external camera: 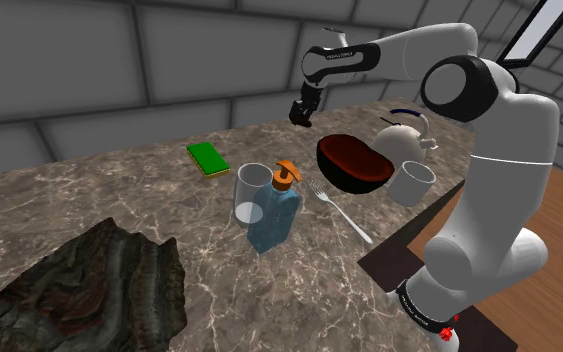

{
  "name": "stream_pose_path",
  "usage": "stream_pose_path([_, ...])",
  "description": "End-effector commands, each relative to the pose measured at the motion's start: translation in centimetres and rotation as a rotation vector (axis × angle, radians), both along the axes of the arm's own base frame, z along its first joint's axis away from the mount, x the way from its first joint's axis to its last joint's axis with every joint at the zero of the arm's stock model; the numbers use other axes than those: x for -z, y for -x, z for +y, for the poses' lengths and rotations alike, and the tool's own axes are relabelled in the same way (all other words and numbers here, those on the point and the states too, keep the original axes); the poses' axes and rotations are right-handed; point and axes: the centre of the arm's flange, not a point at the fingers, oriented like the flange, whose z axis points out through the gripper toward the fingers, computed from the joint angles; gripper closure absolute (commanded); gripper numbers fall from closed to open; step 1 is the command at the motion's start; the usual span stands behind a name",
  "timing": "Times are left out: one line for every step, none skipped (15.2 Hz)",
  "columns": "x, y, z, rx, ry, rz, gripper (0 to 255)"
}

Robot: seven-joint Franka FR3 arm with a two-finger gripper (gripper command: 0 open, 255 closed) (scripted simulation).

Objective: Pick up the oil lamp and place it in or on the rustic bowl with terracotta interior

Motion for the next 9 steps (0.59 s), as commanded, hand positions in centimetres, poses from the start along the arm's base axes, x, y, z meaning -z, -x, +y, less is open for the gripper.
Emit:
stream_pose_path([-0.5,0.0,0.0,0.000,0.000,0.000,255])
stream_pose_path([-1.1,0.0,0.0,0.000,0.000,0.000,255])
stream_pose_path([-1.6,0.0,0.0,0.000,0.000,0.000,255])
stream_pose_path([-2.1,0.0,0.0,0.000,0.000,0.000,255])
stream_pose_path([-2.6,0.0,0.0,0.000,0.000,0.000,255])
stream_pose_path([-3.2,0.0,0.0,0.000,0.000,0.000,255])
stream_pose_path([-3.7,0.0,0.0,0.000,0.000,0.000,255])
stream_pose_path([-4.2,0.0,0.0,0.000,0.000,0.000,255])
stream_pose_path([-4.8,0.0,0.0,0.000,0.000,0.000,255])
